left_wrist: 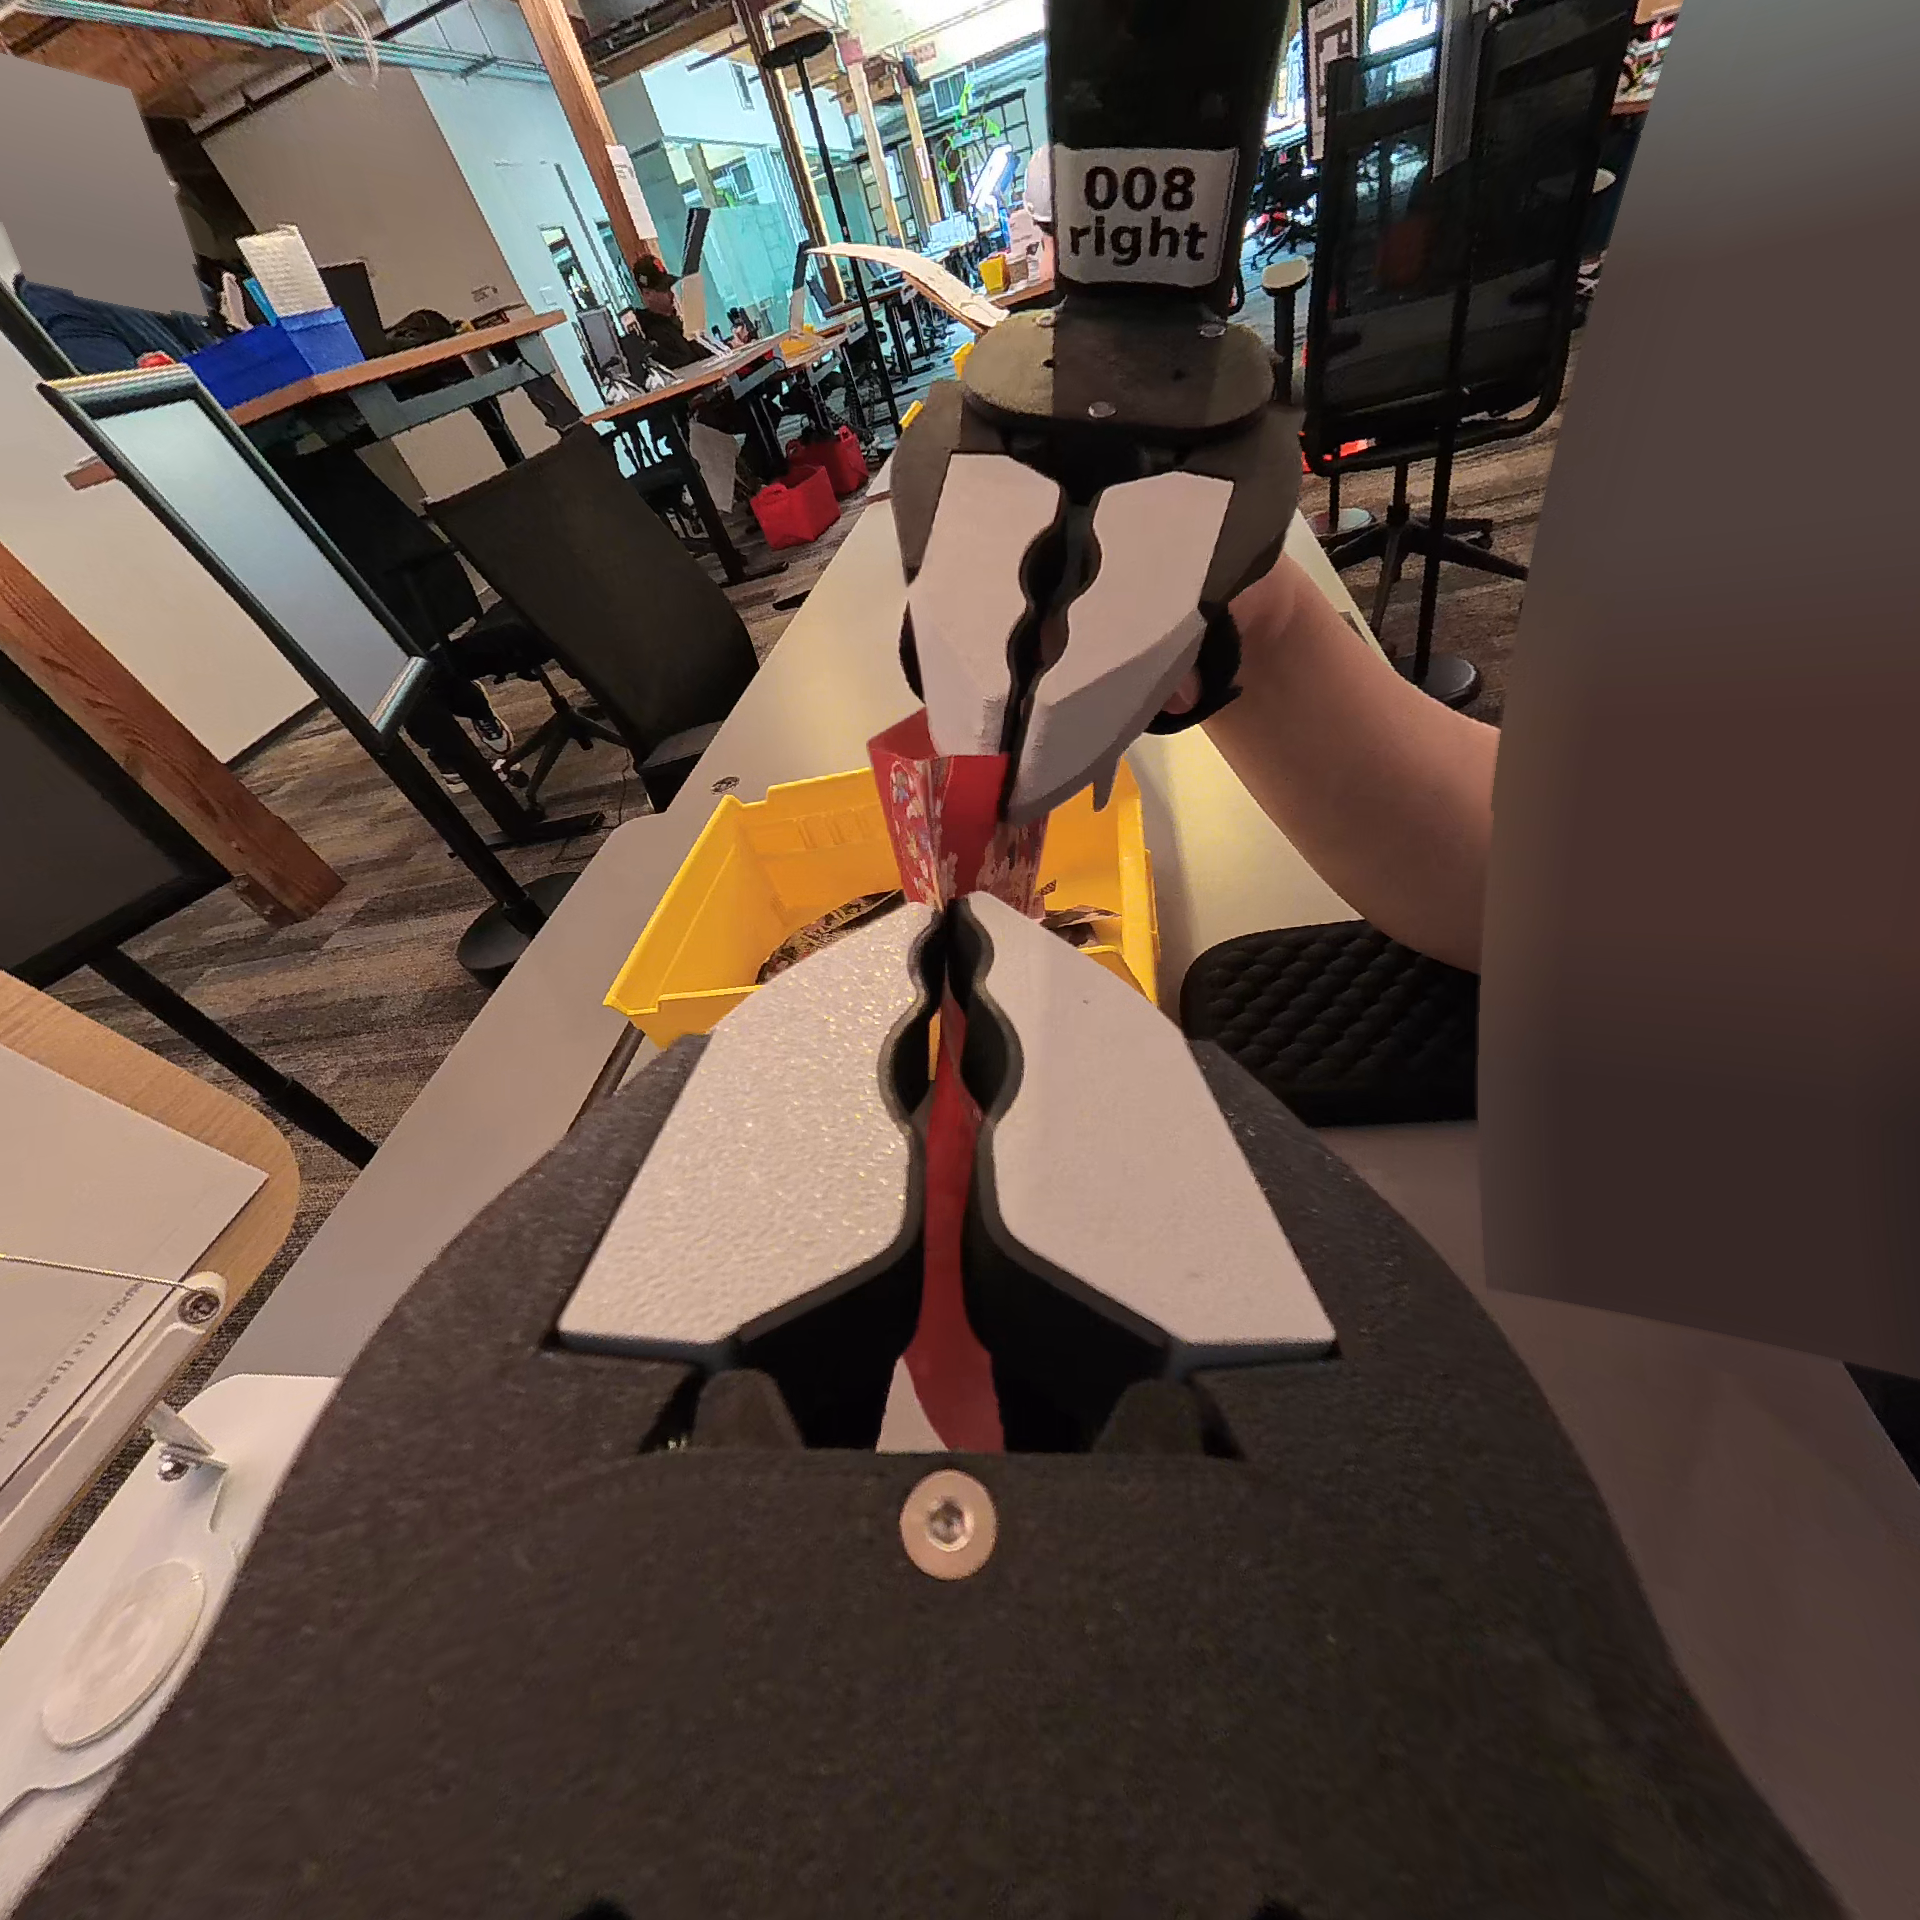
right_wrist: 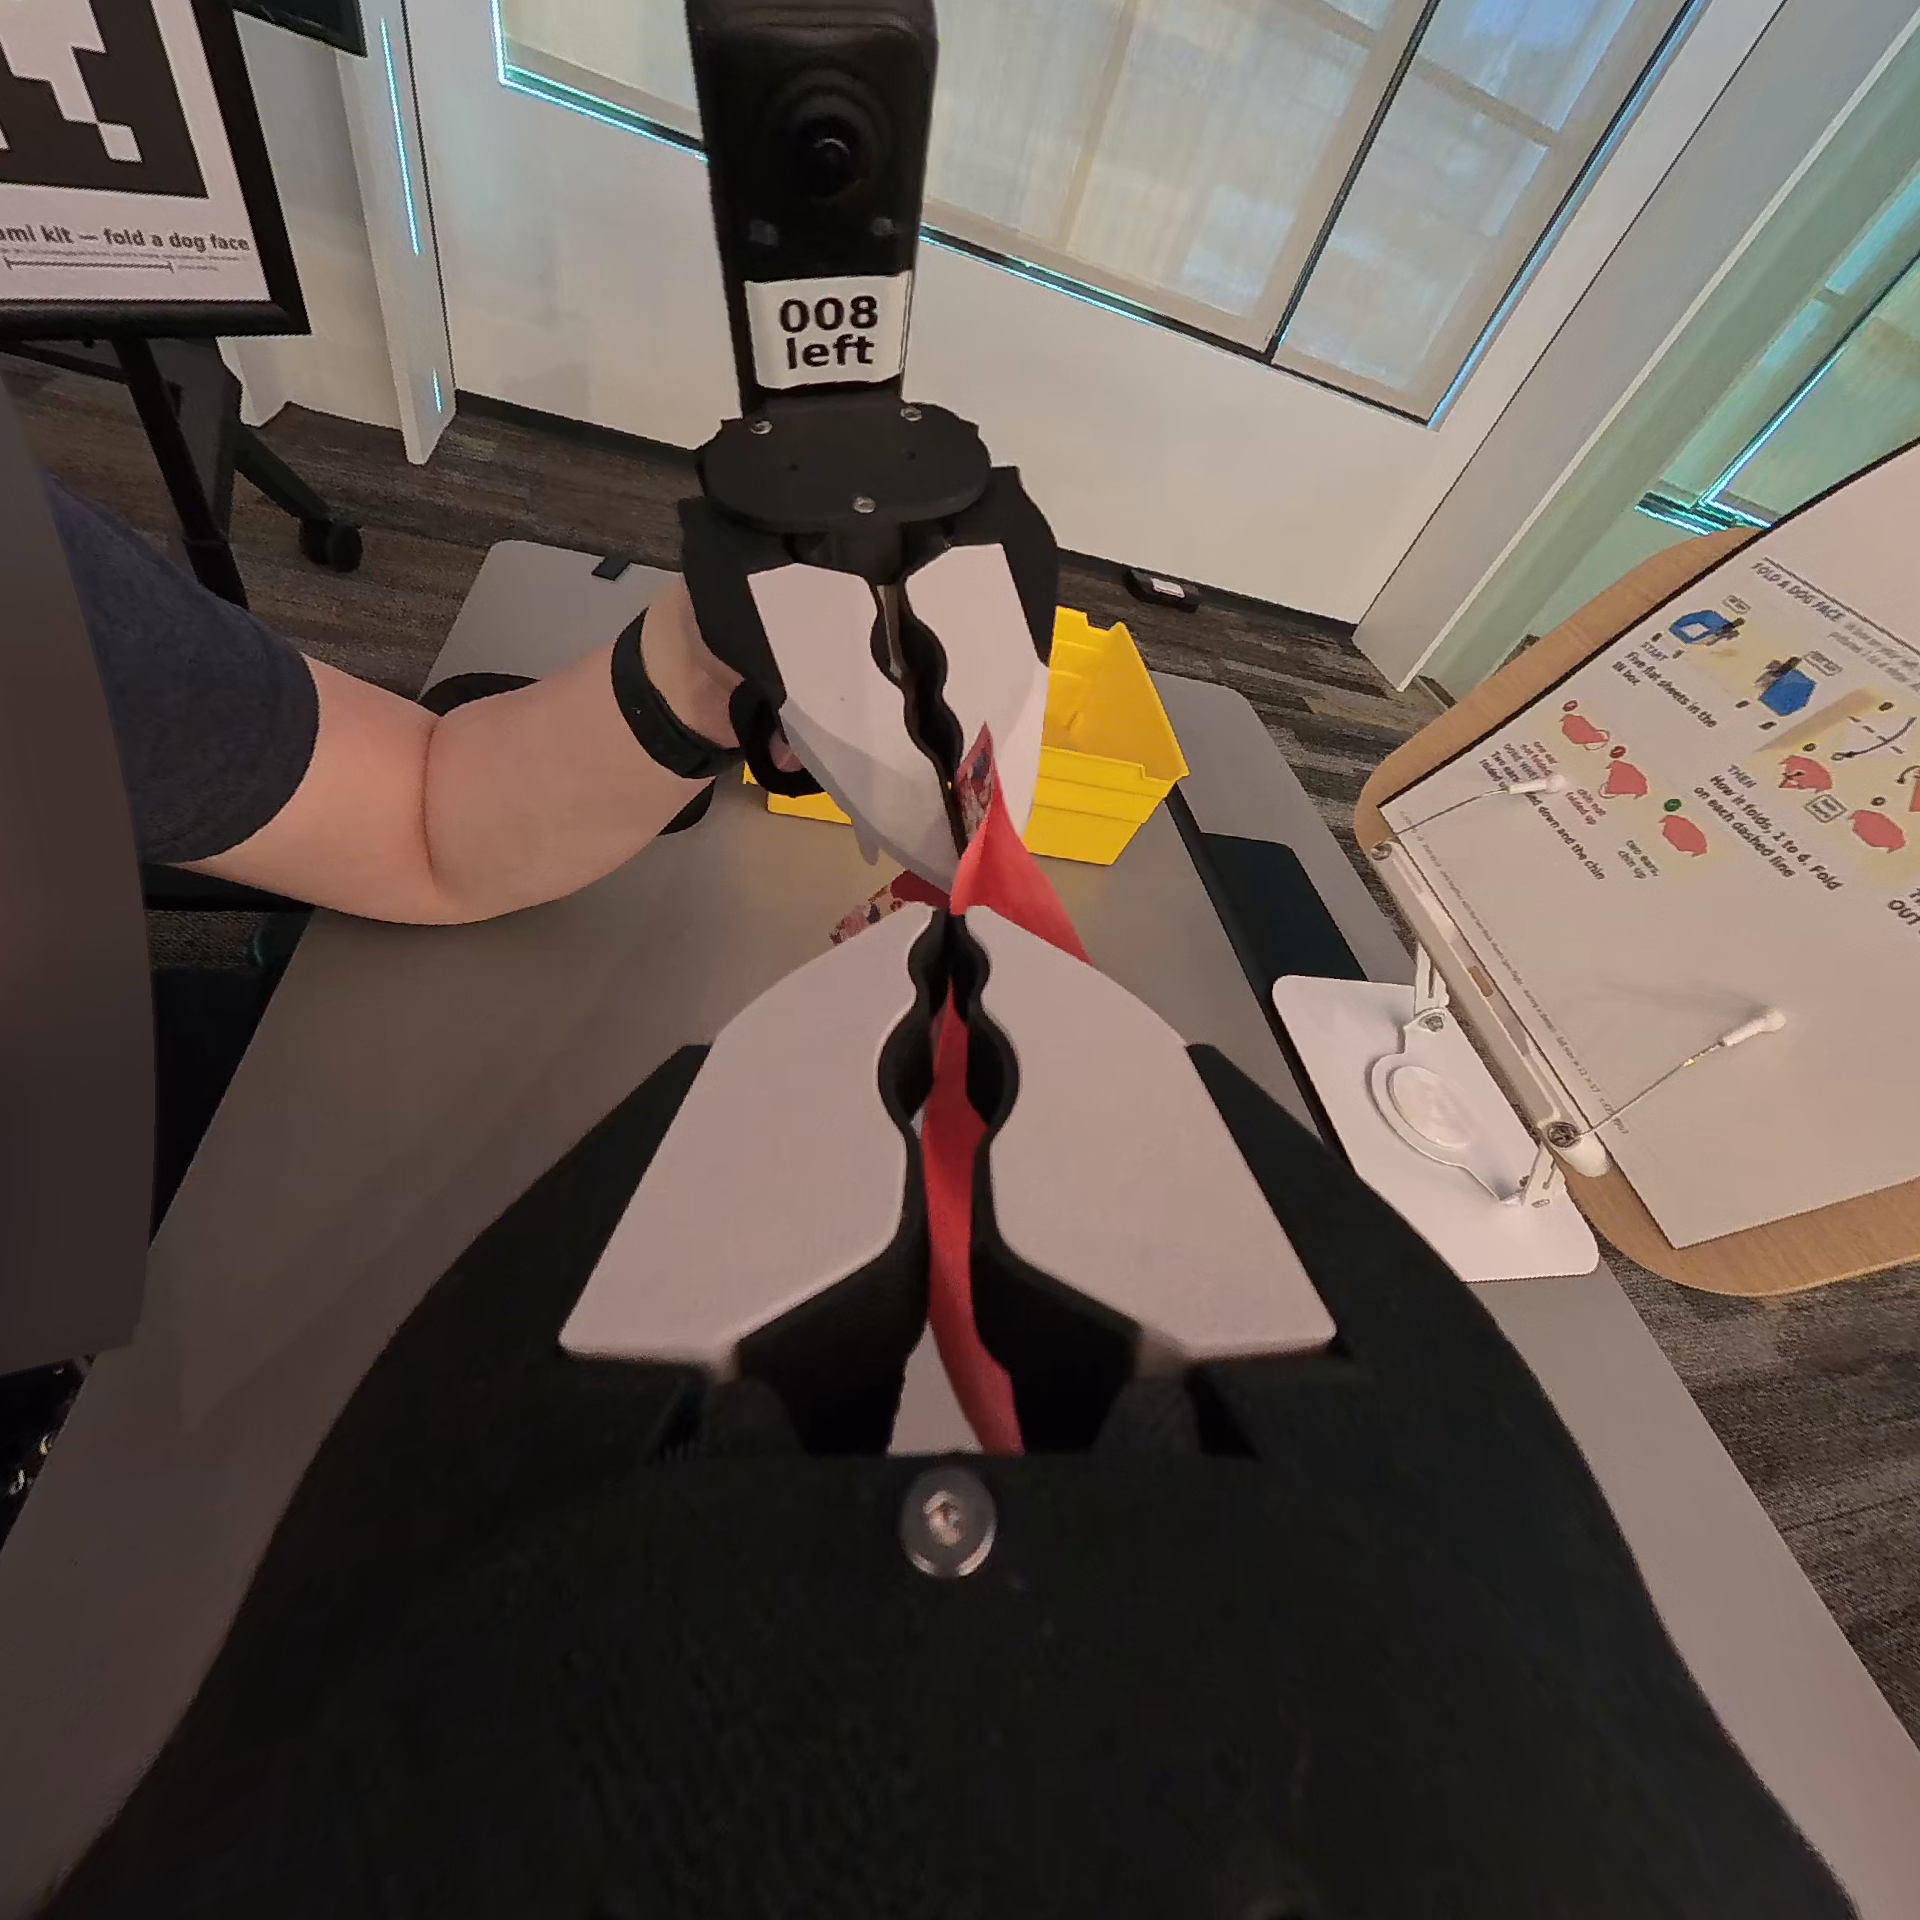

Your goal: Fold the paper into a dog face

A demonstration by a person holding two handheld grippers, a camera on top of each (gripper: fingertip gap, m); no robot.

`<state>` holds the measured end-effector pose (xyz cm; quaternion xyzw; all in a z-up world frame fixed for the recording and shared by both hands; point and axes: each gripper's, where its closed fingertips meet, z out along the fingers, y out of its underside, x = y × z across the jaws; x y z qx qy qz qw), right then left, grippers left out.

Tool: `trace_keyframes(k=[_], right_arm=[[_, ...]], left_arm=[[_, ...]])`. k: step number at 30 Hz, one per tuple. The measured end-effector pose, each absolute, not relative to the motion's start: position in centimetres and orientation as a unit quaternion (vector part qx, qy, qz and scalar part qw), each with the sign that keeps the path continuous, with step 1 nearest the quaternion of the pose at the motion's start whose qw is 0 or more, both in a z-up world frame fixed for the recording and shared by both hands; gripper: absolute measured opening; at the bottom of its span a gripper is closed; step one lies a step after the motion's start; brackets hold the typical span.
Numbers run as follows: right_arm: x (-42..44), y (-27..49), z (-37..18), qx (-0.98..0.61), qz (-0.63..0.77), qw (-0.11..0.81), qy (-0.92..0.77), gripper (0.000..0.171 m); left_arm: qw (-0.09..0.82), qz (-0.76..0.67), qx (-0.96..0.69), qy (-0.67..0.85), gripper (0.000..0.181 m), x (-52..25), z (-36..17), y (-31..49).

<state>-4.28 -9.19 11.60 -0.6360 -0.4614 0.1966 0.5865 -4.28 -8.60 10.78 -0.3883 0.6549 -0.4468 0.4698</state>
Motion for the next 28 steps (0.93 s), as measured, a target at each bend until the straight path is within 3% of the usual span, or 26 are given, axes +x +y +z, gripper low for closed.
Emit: trace_keyframes(k=[1, 28], right_arm=[[-4.26, -9.19, 11.59, -0.637, 0.195, 0.586, -0.461, 0.001], [-4.52, -9.67, 12.03, -0.621, 0.197, 0.593, -0.473, 0.001]], left_arm=[[0.468, -0.447, -0.388, 0.656, 0.0, -4.3, 10.72, -8.65], [0.455, -0.472, -0.376, 0.655, 0.0, -4.43, 11.03, -9.51]])
